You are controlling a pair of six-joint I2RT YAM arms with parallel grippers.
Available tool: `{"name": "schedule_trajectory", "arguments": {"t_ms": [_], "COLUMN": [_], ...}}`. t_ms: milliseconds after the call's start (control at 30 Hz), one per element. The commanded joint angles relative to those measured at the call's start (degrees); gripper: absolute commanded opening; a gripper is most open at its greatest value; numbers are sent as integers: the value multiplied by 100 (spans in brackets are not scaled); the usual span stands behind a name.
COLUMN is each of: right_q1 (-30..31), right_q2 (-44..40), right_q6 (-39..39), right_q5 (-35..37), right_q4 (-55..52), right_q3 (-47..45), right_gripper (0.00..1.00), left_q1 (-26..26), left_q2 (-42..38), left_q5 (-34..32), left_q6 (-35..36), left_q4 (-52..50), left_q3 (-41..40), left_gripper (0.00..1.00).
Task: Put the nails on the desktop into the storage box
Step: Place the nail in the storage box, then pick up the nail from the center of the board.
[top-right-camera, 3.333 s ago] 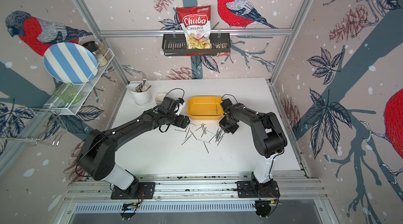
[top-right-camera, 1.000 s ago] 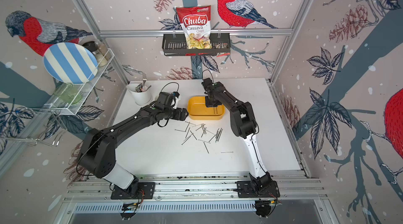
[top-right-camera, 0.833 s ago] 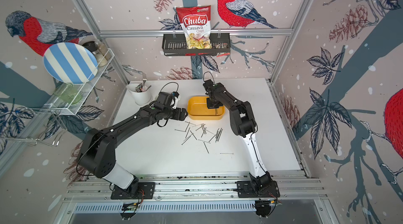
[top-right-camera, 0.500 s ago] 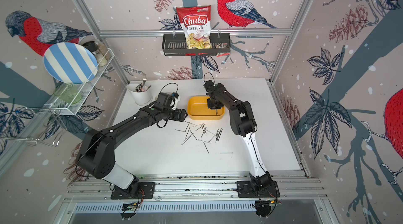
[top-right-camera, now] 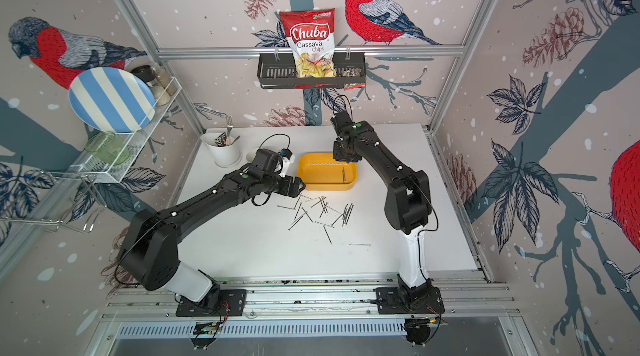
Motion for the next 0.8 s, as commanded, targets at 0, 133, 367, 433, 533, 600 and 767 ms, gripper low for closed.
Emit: {"name": "schedule_trajectory", "arguments": {"t_ms": [0, 133, 367, 433, 533, 600, 767], "right_q1": [-331, -706, -1600, -1778, -2133, -2451, -3347], "right_q2": [-849, -2052, -3301, -3480, -3689, -3843, -4072], "right_q6": [602, 874, 1153, 1078, 938, 893, 717], "right_q5": [-663, -1112, -1750, -1800, -1765, -1760, -2106], "right_q4": [260, 635, 1050, 958, 806, 750, 779], "right_q3": [-1193, -2931, -4665, -4824, -4950, -5047, -5353], "right_gripper": [42, 43, 46, 46, 46, 46, 46], "left_q1": [-193, -537, -1412, -1564, -1815, -2032, -2555], "left_q2": [112, 377, 1258, 1514, 1787, 2055, 2850], "left_q5": [370, 943, 1108, 1197, 1193, 1085, 748], "left_q6": [541, 1112, 2566, 2682, 2844, 2967, 3218], "left_q4": [24, -143, -682, -686, -505, -579, -1057], "left_q3": [143, 321, 787, 984, 1211, 1525, 2332], "left_gripper": [90, 90, 87, 86, 84, 83, 78]}}
